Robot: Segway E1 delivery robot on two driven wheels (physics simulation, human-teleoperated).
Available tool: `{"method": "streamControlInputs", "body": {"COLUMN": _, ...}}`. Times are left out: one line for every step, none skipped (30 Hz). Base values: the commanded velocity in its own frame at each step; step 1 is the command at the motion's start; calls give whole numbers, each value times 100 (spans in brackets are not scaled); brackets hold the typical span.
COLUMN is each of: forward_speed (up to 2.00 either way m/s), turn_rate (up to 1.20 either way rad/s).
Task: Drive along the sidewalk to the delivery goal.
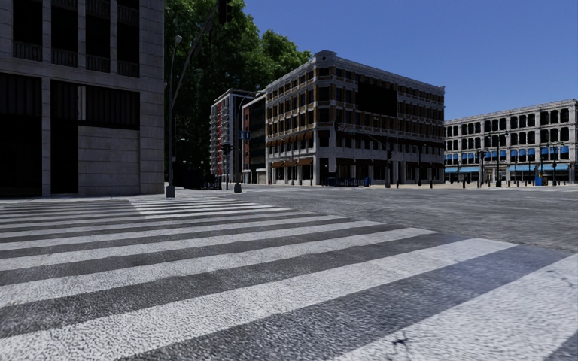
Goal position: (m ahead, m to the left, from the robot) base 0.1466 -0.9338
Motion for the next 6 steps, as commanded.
{"method": "streamControlInputs", "body": {"forward_speed": 0, "turn_rate": 0}}
{"method": "streamControlInputs", "body": {"forward_speed": 0, "turn_rate": 0}}
{"method": "streamControlInputs", "body": {"forward_speed": 0, "turn_rate": 0}}
{"method": "streamControlInputs", "body": {"forward_speed": 0, "turn_rate": 0}}
{"method": "streamControlInputs", "body": {"forward_speed": 0, "turn_rate": 0}}
{"method": "streamControlInputs", "body": {"forward_speed": 0, "turn_rate": 0}}
